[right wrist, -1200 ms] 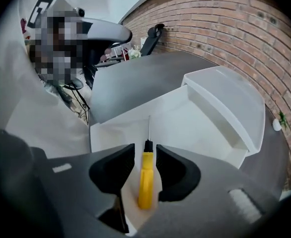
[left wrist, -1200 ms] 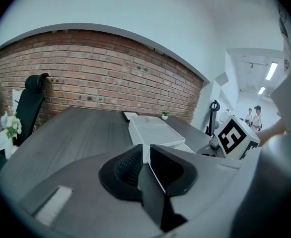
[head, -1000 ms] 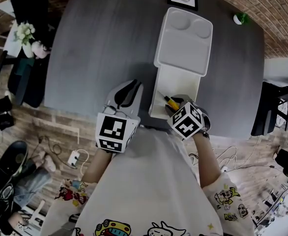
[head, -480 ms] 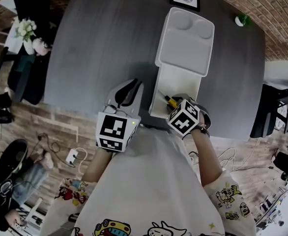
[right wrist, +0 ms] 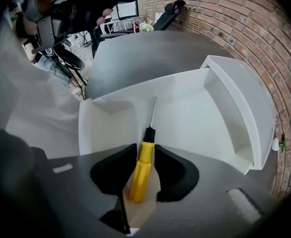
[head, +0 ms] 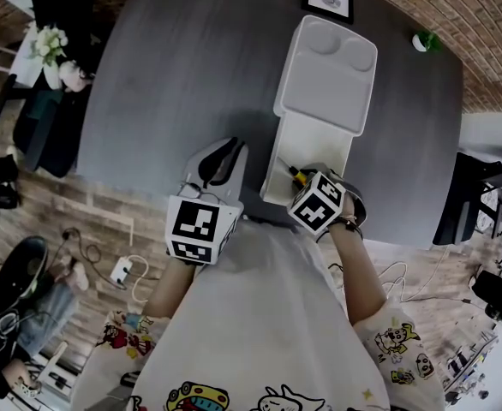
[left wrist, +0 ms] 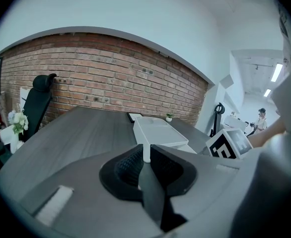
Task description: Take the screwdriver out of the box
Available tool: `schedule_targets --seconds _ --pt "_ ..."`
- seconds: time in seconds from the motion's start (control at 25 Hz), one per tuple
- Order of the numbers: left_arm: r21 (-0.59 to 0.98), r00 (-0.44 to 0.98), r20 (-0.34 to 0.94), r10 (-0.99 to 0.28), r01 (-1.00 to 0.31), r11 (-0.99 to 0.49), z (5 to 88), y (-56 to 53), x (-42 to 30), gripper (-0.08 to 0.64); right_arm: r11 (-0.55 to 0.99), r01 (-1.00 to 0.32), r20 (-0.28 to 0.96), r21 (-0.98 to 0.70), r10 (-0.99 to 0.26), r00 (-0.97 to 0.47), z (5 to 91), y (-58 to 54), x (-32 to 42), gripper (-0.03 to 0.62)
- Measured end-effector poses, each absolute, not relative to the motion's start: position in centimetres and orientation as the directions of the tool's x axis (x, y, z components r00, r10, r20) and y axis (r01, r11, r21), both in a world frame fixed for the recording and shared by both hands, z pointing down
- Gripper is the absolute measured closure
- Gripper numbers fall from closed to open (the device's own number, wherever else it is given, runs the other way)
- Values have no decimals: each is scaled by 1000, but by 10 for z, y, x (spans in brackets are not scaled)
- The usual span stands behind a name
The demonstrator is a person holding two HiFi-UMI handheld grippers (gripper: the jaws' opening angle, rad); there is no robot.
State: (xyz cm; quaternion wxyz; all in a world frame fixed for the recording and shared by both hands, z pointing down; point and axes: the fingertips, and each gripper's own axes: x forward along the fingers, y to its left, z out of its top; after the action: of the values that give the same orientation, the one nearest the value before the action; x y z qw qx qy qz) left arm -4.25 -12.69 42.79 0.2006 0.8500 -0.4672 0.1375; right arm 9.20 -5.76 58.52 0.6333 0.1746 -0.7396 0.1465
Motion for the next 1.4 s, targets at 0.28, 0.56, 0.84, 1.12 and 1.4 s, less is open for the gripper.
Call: schedule_targets --seconds 0.28,0.56,0.84,1.12,1.4 --pt "211 519 420 -745 -854 -476 429 -125 -45 509 894 -448 987 3 -74 -142 586 -57 91 486" --pt "211 512 423 -748 -858 -469 430 -124 -48 509 875 -483 987 30 -103 -126 586 -62 97 516" --pt "208 510 419 -751 -859 -467 429 -125 -51 509 871 -490 985 49 -123 -121 584 -64 96 517" --pt "204 511 414 -753 -858 -471 427 -124 -53 509 865 -497 982 68 -145 -118 580 -68 96 517" --pt "190 515 397 -760 -856 -481 419 -129 -49 509 855 -512 977 83 -171 -127 572 -73 100 517"
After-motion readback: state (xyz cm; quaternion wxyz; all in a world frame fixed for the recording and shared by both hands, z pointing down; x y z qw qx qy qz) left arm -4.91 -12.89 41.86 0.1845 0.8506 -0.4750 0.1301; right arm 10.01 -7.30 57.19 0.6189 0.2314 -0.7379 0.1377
